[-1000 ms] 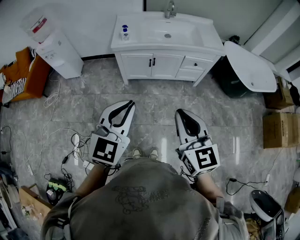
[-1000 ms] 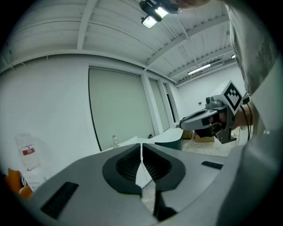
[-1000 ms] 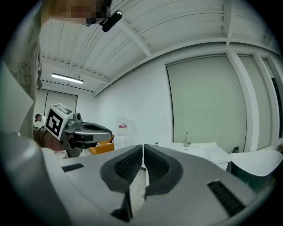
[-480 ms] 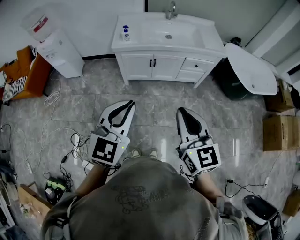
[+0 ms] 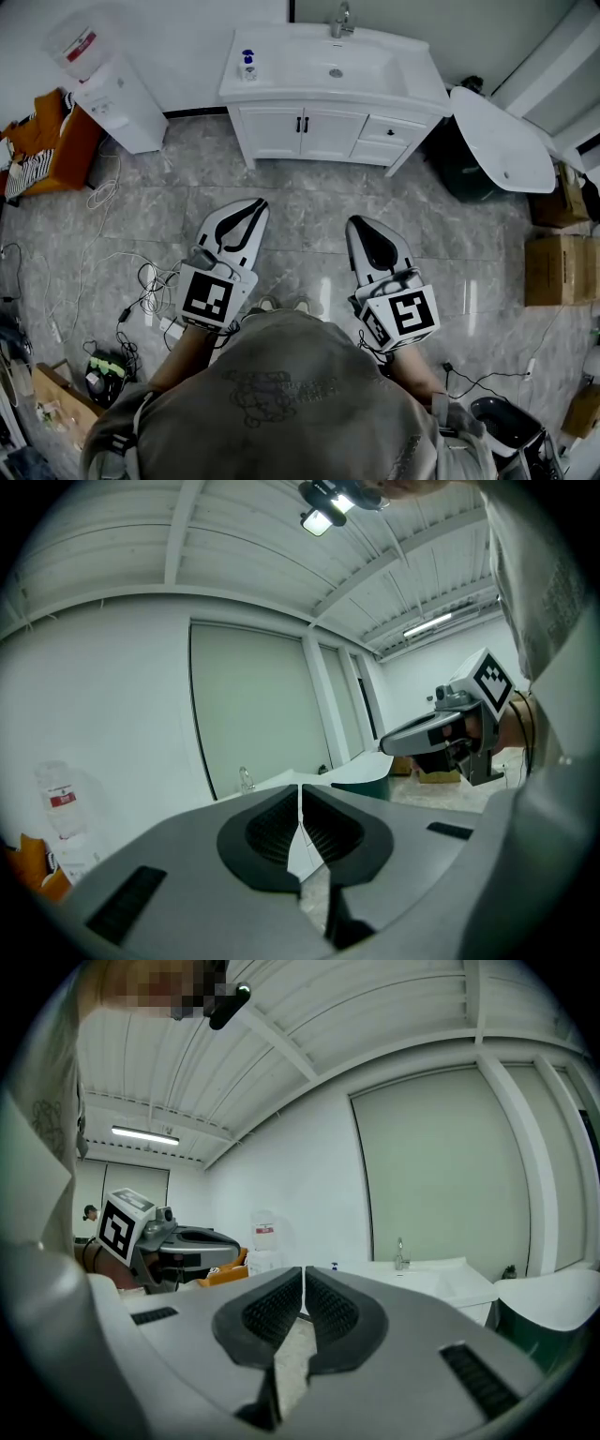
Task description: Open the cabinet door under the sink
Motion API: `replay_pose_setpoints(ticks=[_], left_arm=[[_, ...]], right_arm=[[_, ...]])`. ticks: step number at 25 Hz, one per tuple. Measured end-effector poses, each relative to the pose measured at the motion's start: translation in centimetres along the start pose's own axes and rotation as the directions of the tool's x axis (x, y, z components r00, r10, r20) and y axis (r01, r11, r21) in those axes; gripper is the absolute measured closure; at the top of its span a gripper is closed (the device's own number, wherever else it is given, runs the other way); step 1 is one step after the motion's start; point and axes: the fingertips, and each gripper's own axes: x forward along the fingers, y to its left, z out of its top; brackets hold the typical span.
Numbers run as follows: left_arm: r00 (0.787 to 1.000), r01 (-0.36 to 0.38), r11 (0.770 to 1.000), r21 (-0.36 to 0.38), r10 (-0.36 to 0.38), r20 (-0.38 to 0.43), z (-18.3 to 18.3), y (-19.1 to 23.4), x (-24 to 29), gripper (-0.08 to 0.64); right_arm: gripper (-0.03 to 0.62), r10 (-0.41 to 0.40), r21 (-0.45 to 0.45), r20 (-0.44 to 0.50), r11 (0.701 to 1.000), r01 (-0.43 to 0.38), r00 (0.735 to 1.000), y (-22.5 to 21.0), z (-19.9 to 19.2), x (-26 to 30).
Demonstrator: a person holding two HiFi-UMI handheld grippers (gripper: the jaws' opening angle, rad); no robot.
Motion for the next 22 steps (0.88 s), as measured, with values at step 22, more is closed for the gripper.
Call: replay_pose_setpoints(ticks=[22], left_arm=[[1.000, -0.019, 1.000, -0.015, 0.020, 0.025, -0.3, -2.2, 2.4, 0.534]], right_arm=[[0.561, 0.061, -0.015, -0.011, 0.998, -0.062, 0.998, -1.7, -1.9, 0.1]])
